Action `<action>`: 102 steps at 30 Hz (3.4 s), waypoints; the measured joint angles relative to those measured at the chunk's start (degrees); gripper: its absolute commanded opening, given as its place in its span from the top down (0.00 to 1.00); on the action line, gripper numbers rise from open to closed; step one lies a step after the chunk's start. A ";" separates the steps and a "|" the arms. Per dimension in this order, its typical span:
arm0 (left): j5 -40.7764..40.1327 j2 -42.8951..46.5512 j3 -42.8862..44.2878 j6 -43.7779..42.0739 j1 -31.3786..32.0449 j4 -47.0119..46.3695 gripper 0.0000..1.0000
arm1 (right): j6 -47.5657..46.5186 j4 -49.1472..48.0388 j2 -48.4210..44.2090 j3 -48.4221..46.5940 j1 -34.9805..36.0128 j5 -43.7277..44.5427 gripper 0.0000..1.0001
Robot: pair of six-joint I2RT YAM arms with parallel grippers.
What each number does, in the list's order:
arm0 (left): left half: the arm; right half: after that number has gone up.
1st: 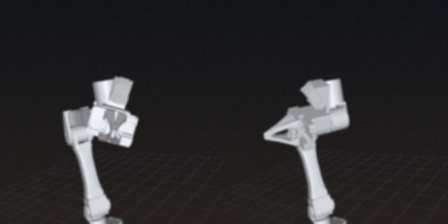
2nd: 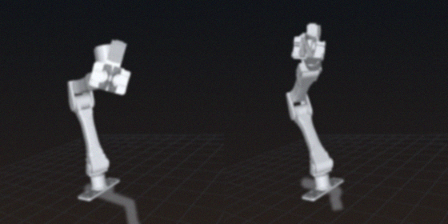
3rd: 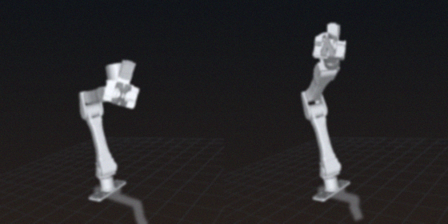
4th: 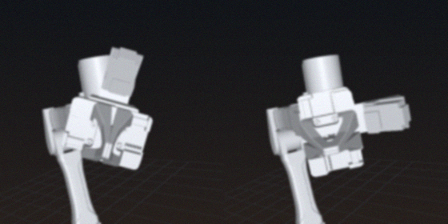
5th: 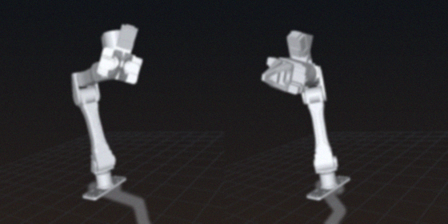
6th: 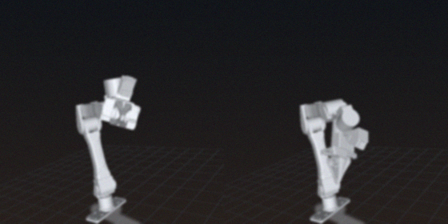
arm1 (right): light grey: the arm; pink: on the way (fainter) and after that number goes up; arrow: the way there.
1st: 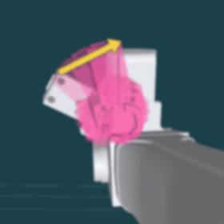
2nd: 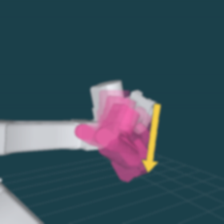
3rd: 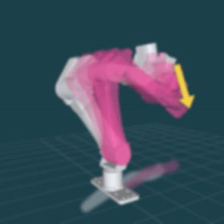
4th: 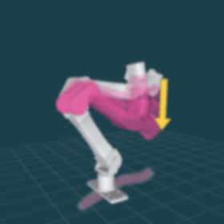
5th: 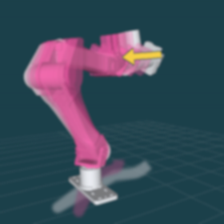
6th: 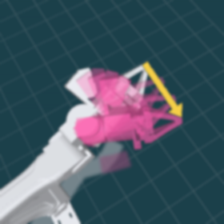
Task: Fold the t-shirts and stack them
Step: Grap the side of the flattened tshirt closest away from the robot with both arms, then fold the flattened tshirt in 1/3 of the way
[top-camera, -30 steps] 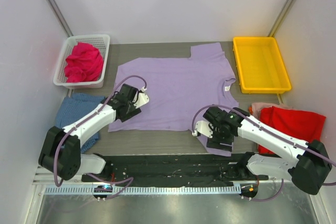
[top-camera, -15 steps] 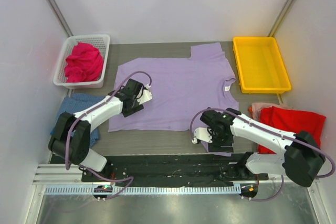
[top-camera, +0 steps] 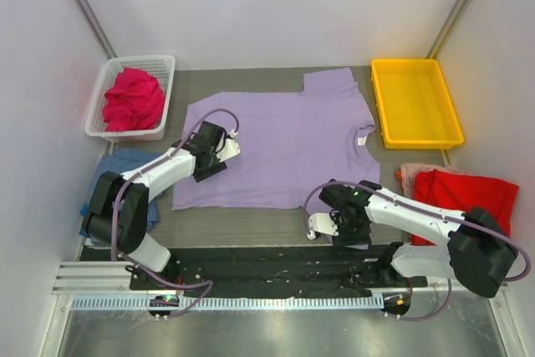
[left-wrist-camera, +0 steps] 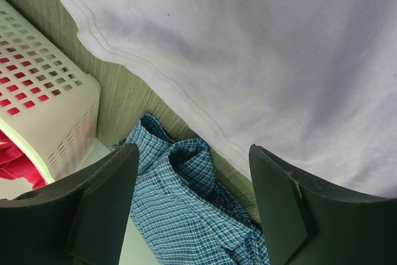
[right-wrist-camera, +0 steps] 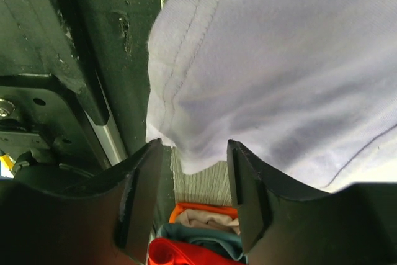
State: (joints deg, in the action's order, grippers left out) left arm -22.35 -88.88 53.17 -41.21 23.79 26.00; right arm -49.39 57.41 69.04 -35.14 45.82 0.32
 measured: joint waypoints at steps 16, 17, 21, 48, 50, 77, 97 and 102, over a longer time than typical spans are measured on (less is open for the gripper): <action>2.82 7.10 -4.28 -3.67 -1.84 5.88 0.27 | -0.20 -3.80 0.87 1.20 0.09 -0.63 0.99; 3.10 8.87 -4.87 -4.26 -1.86 7.17 0.27 | -0.09 -3.91 0.85 1.20 0.11 -0.59 0.99; 4.55 18.82 -8.90 -7.32 -1.86 13.20 0.28 | 0.33 -4.68 0.74 1.36 0.09 0.39 0.99; 14.47 16.04 -16.37 -10.54 -6.75 16.44 0.38 | 2.75 -6.43 -1.18 1.75 0.11 3.28 0.99; 14.86 14.49 -15.82 -10.64 -7.34 16.31 0.44 | 2.82 -6.43 -1.18 1.77 0.09 3.34 0.99; 17.49 14.93 -10.56 -11.28 -9.25 17.94 1.00 | 4.61 -4.17 -8.15 -3.10 0.09 7.06 0.99; 18.34 8.70 0.24 -11.32 -11.08 17.33 1.00 | -0.02 -4.11 -4.26 -15.56 -14.49 9.35 0.99; 18.95 2.86 5.33 -11.28 -11.54 16.61 1.00 | -2.12 -5.81 1.84 -18.97 -18.03 8.02 0.99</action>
State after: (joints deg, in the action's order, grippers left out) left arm -3.40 -86.02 58.50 -52.49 12.25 42.61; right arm -51.51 51.59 70.87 -54.11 27.79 8.34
